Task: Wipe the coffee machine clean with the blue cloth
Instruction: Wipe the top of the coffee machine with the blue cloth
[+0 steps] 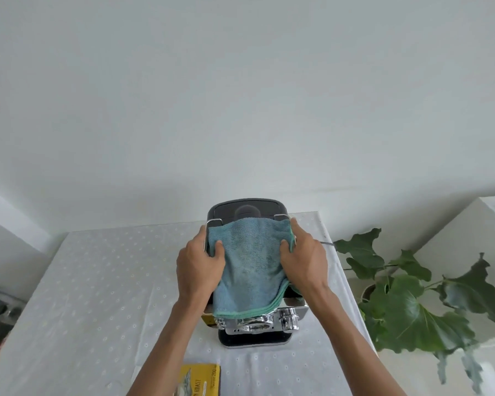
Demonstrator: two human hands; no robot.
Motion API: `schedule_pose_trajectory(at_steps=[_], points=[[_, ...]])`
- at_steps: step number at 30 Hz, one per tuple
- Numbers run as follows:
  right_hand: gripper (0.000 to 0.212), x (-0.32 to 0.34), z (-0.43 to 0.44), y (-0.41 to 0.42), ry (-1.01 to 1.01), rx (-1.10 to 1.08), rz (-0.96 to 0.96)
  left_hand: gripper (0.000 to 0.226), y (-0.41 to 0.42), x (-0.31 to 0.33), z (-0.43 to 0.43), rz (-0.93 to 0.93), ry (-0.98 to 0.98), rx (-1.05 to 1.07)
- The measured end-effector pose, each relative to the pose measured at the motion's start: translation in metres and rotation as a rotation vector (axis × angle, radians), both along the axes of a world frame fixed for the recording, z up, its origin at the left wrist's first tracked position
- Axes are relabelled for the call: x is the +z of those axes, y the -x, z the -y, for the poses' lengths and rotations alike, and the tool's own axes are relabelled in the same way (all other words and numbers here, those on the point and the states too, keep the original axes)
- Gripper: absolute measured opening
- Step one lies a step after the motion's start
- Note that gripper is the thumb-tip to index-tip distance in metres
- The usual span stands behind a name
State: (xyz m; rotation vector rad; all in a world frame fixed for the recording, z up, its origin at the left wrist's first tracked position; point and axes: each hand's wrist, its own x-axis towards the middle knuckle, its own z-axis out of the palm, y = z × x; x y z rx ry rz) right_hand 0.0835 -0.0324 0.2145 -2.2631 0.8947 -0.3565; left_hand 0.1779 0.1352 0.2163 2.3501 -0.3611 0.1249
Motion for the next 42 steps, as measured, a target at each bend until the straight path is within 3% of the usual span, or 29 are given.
schedule_pose_trajectory(at_steps=[4,9,17,25,33,35,38,42], points=[[0.057,0.011,-0.016,0.002,-0.043,-0.139,0.053,0.039,-0.029,0.011,-0.002,-0.036,0.016,-0.135],[0.056,0.023,-0.052,0.018,-0.126,-0.397,0.149,0.057,-0.076,0.031,0.012,-0.067,-0.015,-0.493],[0.093,0.012,-0.123,0.008,-0.315,-0.624,0.315,0.049,-0.127,0.035,0.062,0.077,-0.132,-0.979],[0.105,0.003,-0.156,-0.023,-0.368,-0.715,0.363,0.054,-0.162,0.013,0.091,0.074,-0.166,-1.149],[0.105,-0.005,-0.16,-0.029,-0.358,-0.662,0.332,0.055,-0.177,0.002,0.091,0.095,-0.196,-1.158],[0.1,0.0,-0.155,-0.02,-0.311,-0.602,0.24,0.055,-0.176,0.006,0.09,0.129,-0.251,-1.14],[0.076,0.014,-0.133,-0.001,0.009,-0.565,0.066,0.051,-0.174,0.012,0.089,0.254,-0.282,-1.108],[0.035,0.027,-0.087,-0.007,0.215,-0.471,-0.137,0.039,-0.159,0.019,0.099,0.336,-0.373,-1.309]])
